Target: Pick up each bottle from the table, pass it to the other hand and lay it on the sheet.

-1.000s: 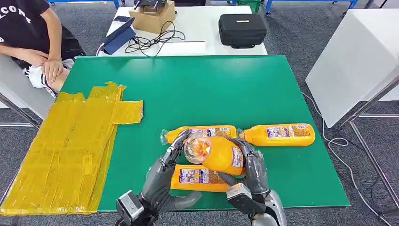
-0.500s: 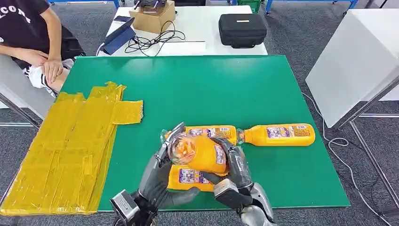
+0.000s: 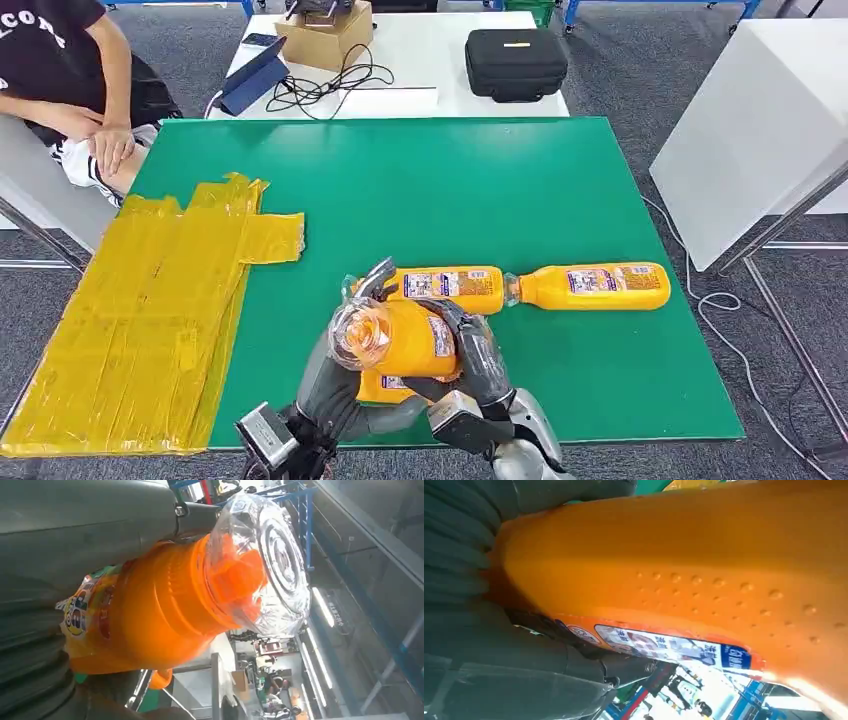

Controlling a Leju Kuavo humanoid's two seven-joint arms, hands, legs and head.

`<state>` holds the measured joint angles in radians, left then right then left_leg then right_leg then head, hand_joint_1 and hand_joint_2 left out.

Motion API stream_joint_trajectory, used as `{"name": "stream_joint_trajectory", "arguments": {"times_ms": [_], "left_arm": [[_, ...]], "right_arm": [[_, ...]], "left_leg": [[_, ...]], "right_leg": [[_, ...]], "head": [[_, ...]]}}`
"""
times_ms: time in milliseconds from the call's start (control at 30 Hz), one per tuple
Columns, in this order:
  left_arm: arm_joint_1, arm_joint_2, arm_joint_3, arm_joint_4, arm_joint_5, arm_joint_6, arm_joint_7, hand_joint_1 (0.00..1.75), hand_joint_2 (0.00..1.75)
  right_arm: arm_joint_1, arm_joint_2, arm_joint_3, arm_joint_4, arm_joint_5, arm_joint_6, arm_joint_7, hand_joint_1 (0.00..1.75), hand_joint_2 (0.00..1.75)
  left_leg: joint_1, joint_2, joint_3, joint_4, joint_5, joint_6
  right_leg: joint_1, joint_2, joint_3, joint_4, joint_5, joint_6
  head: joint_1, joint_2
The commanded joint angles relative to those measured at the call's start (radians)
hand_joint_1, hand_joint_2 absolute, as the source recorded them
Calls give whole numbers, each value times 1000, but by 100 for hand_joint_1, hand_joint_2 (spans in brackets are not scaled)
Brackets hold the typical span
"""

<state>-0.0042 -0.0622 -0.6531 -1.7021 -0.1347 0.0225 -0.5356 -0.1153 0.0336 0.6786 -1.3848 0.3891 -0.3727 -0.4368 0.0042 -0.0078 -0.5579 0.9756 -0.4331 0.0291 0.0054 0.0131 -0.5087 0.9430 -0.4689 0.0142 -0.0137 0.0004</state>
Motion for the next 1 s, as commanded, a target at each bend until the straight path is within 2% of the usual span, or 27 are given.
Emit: {"name": "stream_joint_trajectory", "arguments": {"times_ms": [33, 500, 667, 967, 1000], "left_arm": [[-41, 14, -36, 48, 11, -26, 17, 0, 175], [-56, -12, -1, 117, 26, -27, 16, 0, 175], [-50, -8, -1, 89, 34, -29, 10, 0, 175], [-20, -10, 22, 62, 41, -32, 3, 0, 175], [-16, -13, 23, 62, 39, -35, 2, 0, 175]], "right_arm": [[-28, -16, 66, 35, 10, -4, 7, 175, 175], [-10, 14, 75, 40, 58, 16, 24, 175, 175], [-19, 23, 70, 94, 37, -12, -13, 175, 175], [12, 6, 34, 22, 23, -53, -38, 175, 175], [18, 2, 28, 2, 22, -58, -38, 175, 175]], "left_leg": [[0, 1, 3, -1, -1, -1], [0, 0, 2, -1, 0, -1], [0, 0, 2, -1, 0, -1], [0, 0, 1, -1, 0, -1], [0, 0, 4, -1, -2, -1]], "right_leg": [[0, -1, 2, -1, -1, 1], [0, -1, 2, -1, 0, 1], [0, -1, 2, -1, 0, 1], [0, -1, 1, -1, 0, 1], [0, -2, 5, -2, -2, 2]], "head": [[0, 0], [0, 0], [0, 0], [0, 0], [0, 0]]}}
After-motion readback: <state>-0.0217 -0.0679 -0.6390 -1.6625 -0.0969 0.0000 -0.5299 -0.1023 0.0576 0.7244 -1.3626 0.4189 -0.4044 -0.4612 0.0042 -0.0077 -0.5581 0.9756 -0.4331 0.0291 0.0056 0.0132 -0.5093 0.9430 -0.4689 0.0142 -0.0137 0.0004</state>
